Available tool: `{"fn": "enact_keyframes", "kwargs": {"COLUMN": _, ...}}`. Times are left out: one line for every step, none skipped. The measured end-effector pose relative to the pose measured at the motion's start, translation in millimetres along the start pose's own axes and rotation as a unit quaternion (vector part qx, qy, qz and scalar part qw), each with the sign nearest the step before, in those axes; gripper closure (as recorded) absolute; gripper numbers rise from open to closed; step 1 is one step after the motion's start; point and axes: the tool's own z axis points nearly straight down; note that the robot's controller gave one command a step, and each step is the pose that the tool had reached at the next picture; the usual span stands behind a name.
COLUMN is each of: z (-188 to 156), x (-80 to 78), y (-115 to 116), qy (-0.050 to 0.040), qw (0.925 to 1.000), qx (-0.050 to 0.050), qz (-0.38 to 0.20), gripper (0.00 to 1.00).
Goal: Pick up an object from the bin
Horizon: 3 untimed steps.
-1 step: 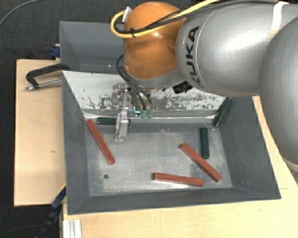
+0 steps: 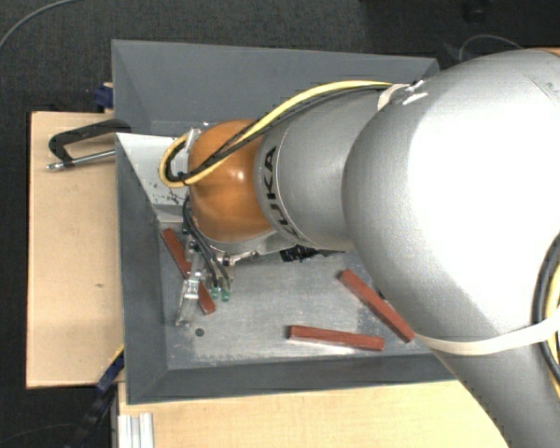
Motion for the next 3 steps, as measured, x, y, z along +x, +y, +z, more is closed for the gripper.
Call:
{"fn": "enact_keyframes", "kwargs": {"z": -35, "x": -8.1, "y": 9, "qy": -0.0041, "qw": 0.9702, "qx": -0.003, "qz": 0.242, "gripper": 0.0}}
{"fn": "enact_keyframes", "kwargs": {"z": -52, "x": -19.0, "y": 8, "qy": -0.0037, "qw": 0.9348, "qx": -0.003, "qz": 0.355, "gripper": 0.0}}
{"fn": "enact_keyframes", "kwargs": {"z": -4, "x": -48.7, "y": -6, "qy": -0.0037, "qw": 0.9999, "qx": -0.001, "qz": 0.011, "gripper": 0.0}}
